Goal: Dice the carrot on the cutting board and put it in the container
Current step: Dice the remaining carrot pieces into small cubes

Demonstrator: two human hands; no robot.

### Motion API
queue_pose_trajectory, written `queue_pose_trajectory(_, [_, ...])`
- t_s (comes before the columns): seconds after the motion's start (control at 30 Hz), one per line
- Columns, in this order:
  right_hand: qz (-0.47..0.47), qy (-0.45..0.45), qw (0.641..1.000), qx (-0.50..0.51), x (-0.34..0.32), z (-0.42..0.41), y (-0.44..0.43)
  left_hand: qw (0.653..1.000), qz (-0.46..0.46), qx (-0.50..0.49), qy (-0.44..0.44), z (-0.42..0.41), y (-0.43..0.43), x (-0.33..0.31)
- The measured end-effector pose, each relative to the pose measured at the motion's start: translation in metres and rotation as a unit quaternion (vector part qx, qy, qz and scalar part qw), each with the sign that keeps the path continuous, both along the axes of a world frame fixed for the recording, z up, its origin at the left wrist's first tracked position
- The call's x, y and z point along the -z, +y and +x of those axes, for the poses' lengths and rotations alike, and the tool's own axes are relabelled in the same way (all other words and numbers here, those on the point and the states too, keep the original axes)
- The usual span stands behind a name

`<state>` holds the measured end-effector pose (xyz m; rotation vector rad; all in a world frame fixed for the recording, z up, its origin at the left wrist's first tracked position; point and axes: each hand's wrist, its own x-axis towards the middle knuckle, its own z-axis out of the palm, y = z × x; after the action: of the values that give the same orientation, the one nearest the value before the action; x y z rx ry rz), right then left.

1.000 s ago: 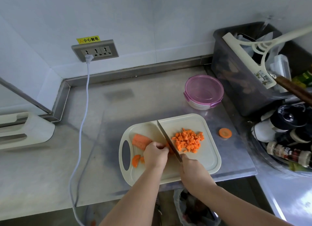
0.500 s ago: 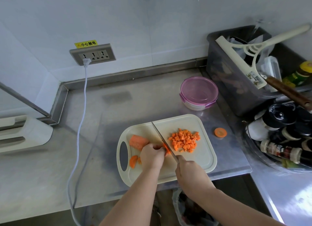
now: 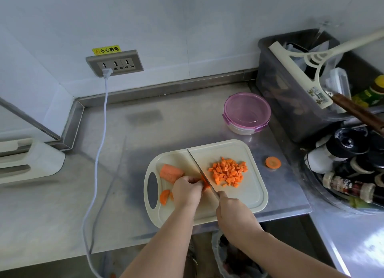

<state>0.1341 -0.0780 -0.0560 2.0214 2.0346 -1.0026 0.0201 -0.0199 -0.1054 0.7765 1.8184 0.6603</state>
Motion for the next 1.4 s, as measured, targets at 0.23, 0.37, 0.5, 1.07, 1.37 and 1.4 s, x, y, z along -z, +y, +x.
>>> queue_pose_trajectory(0.23, [-0.044, -0.015, 0.998, 0.036, 0.017, -0.002, 0.006, 0.999, 0.006, 0.015, 0.050, 0.000, 0.002, -0.001])
queue_pose_trajectory(0.37, [-0.045, -0.012, 0.998, 0.039, 0.018, -0.001, 0.007, 0.998, 0.006, 0.015, 0.064, 0.001, 0.001, -0.003])
queue_pose_trajectory(0.5, [-0.037, -0.007, 0.998, 0.047, 0.019, -0.001, 0.009, 0.998, 0.008, 0.011, 0.059, 0.001, 0.000, -0.005])
queue_pose_trajectory(1.07, [0.016, 0.033, 0.998, 0.052, 0.010, -0.005, -0.001, 1.000, 0.002, 0.002, -0.002, 0.000, -0.005, -0.014])
queue_pose_trajectory(1.37, [-0.019, 0.010, 0.999, 0.044, 0.013, -0.006, 0.004, 1.000, 0.007, 0.008, 0.002, 0.001, -0.005, -0.013])
queue_pose_trajectory(1.4, [-0.024, 0.005, 0.999, 0.043, 0.014, -0.007, 0.005, 1.000, 0.007, 0.009, 0.004, 0.001, -0.005, -0.013])
